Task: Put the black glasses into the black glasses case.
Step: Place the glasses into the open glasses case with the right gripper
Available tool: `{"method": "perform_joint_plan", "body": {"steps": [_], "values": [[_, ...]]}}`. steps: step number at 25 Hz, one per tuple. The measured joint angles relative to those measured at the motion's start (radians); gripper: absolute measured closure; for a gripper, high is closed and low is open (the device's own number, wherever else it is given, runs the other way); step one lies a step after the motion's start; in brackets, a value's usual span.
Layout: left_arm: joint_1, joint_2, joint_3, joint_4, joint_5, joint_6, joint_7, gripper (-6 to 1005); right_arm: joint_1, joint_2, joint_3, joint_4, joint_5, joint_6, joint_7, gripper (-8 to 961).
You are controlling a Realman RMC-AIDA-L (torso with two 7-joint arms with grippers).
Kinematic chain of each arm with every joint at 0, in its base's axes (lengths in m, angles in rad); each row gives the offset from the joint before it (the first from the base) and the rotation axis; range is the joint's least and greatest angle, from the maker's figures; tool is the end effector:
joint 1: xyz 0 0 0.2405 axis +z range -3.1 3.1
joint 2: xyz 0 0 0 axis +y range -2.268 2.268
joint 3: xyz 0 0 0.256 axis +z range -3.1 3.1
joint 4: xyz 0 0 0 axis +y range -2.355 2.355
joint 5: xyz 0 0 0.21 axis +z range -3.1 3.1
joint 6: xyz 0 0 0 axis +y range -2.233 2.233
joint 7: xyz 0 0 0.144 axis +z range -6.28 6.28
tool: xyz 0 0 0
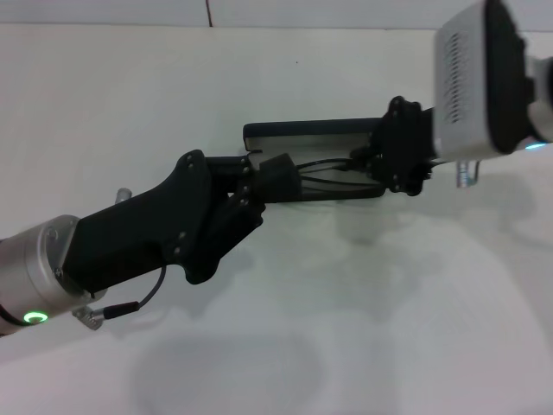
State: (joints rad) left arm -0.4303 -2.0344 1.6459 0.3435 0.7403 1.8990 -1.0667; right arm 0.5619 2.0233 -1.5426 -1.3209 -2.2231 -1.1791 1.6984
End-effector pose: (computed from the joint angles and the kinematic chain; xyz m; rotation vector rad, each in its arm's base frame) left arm -0.2045 0.2507 -0.0198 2.5392 0.4143 1.7534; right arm 0.1400 0.3713 -0.0234 -2.7707 -0.3428 -0.1797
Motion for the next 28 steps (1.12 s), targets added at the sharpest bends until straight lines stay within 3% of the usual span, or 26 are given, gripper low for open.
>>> {"method": "perform_joint_plan", "body": {"steps": [11, 28], "values": [[0.010, -0.005, 0.000, -0.007, -0.006, -0.004, 0.002, 956, 0.005, 0.000, -0.201, 0.050, -0.064, 0.283, -0.007, 893], [0.008, -0.007, 0.000, -0.023, -0.004, -0.007, 0.014, 955, 0.019, 0.004, -0.267, 0.125, -0.078, 0.418, -0.009, 892]]}}
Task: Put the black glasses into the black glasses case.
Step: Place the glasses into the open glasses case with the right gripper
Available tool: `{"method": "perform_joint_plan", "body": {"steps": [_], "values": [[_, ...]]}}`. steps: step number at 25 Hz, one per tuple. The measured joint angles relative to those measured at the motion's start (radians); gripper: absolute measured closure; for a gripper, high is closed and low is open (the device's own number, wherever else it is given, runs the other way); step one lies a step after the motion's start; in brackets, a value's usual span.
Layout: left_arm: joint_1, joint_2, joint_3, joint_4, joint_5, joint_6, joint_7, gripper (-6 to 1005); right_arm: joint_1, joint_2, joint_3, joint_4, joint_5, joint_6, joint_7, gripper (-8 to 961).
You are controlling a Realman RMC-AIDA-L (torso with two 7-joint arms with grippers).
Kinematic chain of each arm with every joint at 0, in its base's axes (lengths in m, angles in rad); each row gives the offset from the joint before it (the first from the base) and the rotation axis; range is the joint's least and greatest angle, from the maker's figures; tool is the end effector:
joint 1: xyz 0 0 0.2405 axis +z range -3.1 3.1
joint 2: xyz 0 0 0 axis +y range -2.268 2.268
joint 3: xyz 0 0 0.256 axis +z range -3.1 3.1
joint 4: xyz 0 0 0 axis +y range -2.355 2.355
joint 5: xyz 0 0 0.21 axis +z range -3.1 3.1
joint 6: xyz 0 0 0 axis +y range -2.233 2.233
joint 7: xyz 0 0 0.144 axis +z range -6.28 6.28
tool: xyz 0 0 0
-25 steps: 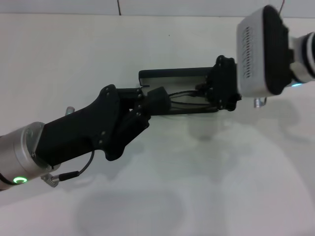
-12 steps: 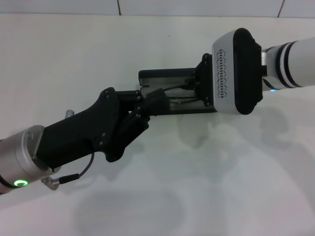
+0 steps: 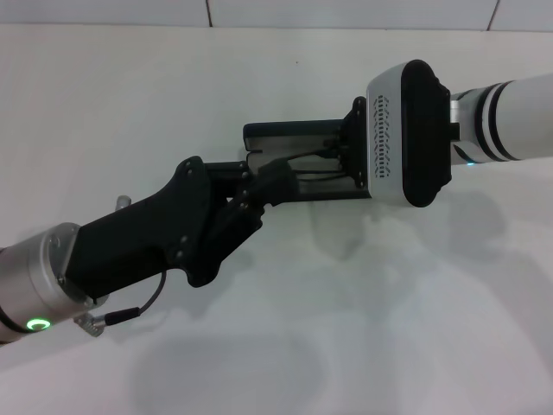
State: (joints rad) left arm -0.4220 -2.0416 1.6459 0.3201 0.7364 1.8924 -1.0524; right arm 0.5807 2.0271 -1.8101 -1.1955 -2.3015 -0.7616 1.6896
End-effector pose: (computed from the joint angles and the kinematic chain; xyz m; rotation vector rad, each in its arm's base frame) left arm -0.2092 0.2480 -0.0234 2.5530 0.4516 1.7626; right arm 0.1418 0.3835 -0.0718 -2.5770 -0.5508 -0.2735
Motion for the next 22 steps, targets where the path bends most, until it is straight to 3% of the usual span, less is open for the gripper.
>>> {"method": "perform_joint_plan", "body": {"steps": [18, 22], "values": [[-0.008, -0.003, 0.000, -0.003, -0.003, -0.001, 0.000, 954, 0.007, 0.001, -0.002, 0.031, 0.002, 0.028, 0.003, 892], [-0.006, -0.003, 0.000, -0.003, -0.003, -0.001, 0.000, 954, 0.007, 0.001, -0.002, 0.025, 0.002, 0.028, 0.005, 818]]}}
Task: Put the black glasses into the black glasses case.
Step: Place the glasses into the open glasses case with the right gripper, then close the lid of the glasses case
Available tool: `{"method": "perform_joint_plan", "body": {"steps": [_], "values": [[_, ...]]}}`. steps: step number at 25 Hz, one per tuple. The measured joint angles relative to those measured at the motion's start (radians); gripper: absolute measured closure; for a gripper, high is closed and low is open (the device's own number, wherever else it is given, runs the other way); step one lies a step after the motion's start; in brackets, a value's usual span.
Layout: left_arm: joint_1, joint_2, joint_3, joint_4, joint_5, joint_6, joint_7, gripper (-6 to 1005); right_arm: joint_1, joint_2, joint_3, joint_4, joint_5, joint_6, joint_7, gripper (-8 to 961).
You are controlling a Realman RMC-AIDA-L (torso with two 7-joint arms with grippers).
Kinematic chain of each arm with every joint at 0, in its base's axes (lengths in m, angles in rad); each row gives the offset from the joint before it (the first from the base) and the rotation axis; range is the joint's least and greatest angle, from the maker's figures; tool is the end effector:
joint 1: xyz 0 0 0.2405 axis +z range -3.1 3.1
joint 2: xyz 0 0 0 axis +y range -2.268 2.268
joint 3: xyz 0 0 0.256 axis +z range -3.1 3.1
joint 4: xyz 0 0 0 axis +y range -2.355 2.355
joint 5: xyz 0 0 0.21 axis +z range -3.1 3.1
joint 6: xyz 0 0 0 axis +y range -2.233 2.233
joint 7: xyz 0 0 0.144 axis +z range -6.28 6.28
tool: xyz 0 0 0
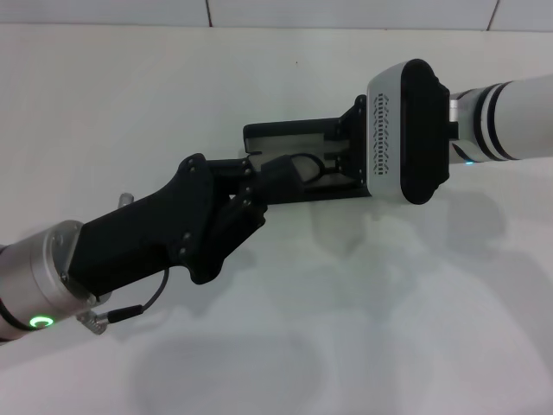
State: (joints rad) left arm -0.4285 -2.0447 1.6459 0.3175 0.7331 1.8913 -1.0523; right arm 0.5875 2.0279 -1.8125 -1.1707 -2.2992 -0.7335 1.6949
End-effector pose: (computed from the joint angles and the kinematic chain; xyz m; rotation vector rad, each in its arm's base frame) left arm -0.2072 0.2492 -0.0243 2.5492 0.4488 1.7662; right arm 0.1443 0.3868 -0.0731 -2.5652 -0.5324 -0.2733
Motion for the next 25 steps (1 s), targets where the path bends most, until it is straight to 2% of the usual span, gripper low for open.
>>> {"method": "perform_joint_plan", "body": {"steps": [2, 7, 12, 15, 18, 20, 24, 25], "values": [[0.001, 0.000, 0.000, 0.000, 0.000, 0.000, 0.000, 954, -0.004, 0.000, 0.000, -0.009, 0.000, -0.003, 0.004, 781], [0.002, 0.001, 0.000, 0.000, 0.002, 0.001, 0.000, 954, -0.033, 0.000, -0.015, -0.053, 0.011, -0.012, 0.007, 770], [-0.001, 0.007, -0.007, 0.000, 0.001, 0.003, -0.001, 953, -0.105, 0.000, -0.022, -0.143, 0.024, -0.034, 0.032, 770], [-0.001, 0.017, -0.034, 0.006, 0.005, 0.005, -0.007, 953, -0.160, -0.001, -0.002, -0.202, 0.093, -0.059, 0.056, 770], [-0.013, 0.051, -0.060, 0.013, 0.003, 0.005, -0.012, 953, -0.237, -0.003, 0.082, -0.260, 0.255, -0.130, 0.061, 770], [-0.038, 0.079, -0.087, 0.011, 0.012, -0.006, -0.022, 953, -0.286, -0.004, 0.180, -0.276, 0.392, -0.234, 0.056, 769], [-0.145, 0.142, -0.116, 0.009, 0.069, -0.089, -0.089, 952, -0.379, -0.009, 0.453, -0.212, 0.673, -0.584, -0.027, 769], [-0.178, 0.155, -0.117, 0.010, 0.091, -0.119, -0.104, 952, -0.406, -0.010, 0.550, -0.178, 0.727, -0.679, -0.062, 769]]}}
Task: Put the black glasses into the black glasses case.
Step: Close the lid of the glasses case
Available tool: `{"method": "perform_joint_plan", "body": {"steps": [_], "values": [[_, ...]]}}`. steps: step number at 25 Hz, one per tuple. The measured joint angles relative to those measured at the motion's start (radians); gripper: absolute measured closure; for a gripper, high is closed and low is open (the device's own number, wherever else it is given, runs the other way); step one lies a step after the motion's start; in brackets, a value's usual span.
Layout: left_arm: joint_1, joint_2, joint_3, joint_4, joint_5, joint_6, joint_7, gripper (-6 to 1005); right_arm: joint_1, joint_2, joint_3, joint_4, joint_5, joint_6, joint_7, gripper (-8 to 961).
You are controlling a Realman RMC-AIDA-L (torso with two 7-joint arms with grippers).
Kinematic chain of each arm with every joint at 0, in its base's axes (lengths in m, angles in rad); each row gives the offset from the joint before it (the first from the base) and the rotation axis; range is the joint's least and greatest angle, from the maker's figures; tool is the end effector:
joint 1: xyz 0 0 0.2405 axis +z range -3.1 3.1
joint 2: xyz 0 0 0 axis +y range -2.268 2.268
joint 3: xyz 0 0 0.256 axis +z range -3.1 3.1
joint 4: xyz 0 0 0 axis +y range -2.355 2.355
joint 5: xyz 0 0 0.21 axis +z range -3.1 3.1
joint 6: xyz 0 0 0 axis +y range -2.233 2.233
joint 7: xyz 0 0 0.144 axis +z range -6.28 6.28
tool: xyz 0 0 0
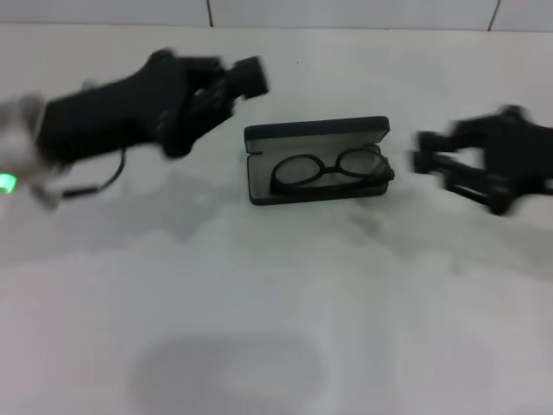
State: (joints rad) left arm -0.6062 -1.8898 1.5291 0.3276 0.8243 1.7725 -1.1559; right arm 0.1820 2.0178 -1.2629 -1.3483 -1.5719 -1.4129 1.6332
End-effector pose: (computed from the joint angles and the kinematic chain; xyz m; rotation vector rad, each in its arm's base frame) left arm -0.1972 0.3231 0.0237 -2.6891 -0.3383 -1.4935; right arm 0.1974 0.3000 0.0474 -2.6957 0.2905 0.6946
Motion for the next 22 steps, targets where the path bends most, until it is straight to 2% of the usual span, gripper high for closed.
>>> {"method": "perform_joint_plan", "body": {"steps": [1, 2, 3, 6, 8, 9, 12, 14, 15, 17, 22], "values": [[-0.041, 0.013, 0.000, 0.003, 0.029, -0.042, -0.018, 952, 0.000, 0.000, 0.000, 0.000, 0.000, 0.000, 0.000, 769], [-0.074, 0.021, 0.000, 0.003, 0.056, -0.076, -0.027, 952, -0.026, -0.001, 0.173, 0.101, 0.065, -0.192, -0.060, 769], [-0.107, 0.027, -0.001, 0.004, 0.081, -0.114, -0.037, 952, -0.029, -0.001, 0.201, 0.117, 0.069, -0.221, -0.067, 769], [-0.207, 0.034, 0.000, 0.004, 0.186, -0.268, -0.090, 952, -0.034, -0.004, 0.417, 0.259, 0.030, -0.426, -0.108, 769], [-0.290, 0.021, -0.001, 0.004, 0.312, -0.441, -0.149, 936, -0.035, -0.005, 0.540, 0.347, -0.009, -0.507, -0.133, 769], [-0.304, 0.015, -0.001, 0.003, 0.339, -0.475, -0.160, 919, -0.035, -0.005, 0.583, 0.379, -0.026, -0.533, -0.141, 769], [-0.365, -0.026, -0.001, 0.003, 0.492, -0.662, -0.230, 869, -0.036, -0.005, 0.715, 0.482, -0.073, -0.593, -0.177, 769], [-0.398, -0.063, -0.001, 0.004, 0.602, -0.772, -0.289, 836, -0.037, -0.005, 0.737, 0.500, -0.082, -0.602, -0.186, 769], [-0.398, -0.063, -0.001, 0.004, 0.602, -0.772, -0.289, 819, -0.041, -0.005, 0.761, 0.524, -0.095, -0.613, -0.200, 769], [-0.408, -0.078, -0.001, 0.004, 0.647, -0.813, -0.316, 803, -0.044, -0.005, 0.765, 0.528, -0.099, -0.616, -0.205, 769], [-0.400, -0.086, -0.001, 0.005, 0.669, -0.843, -0.338, 807, -0.031, -0.005, 0.762, 0.531, -0.113, -0.605, -0.206, 768]]}}
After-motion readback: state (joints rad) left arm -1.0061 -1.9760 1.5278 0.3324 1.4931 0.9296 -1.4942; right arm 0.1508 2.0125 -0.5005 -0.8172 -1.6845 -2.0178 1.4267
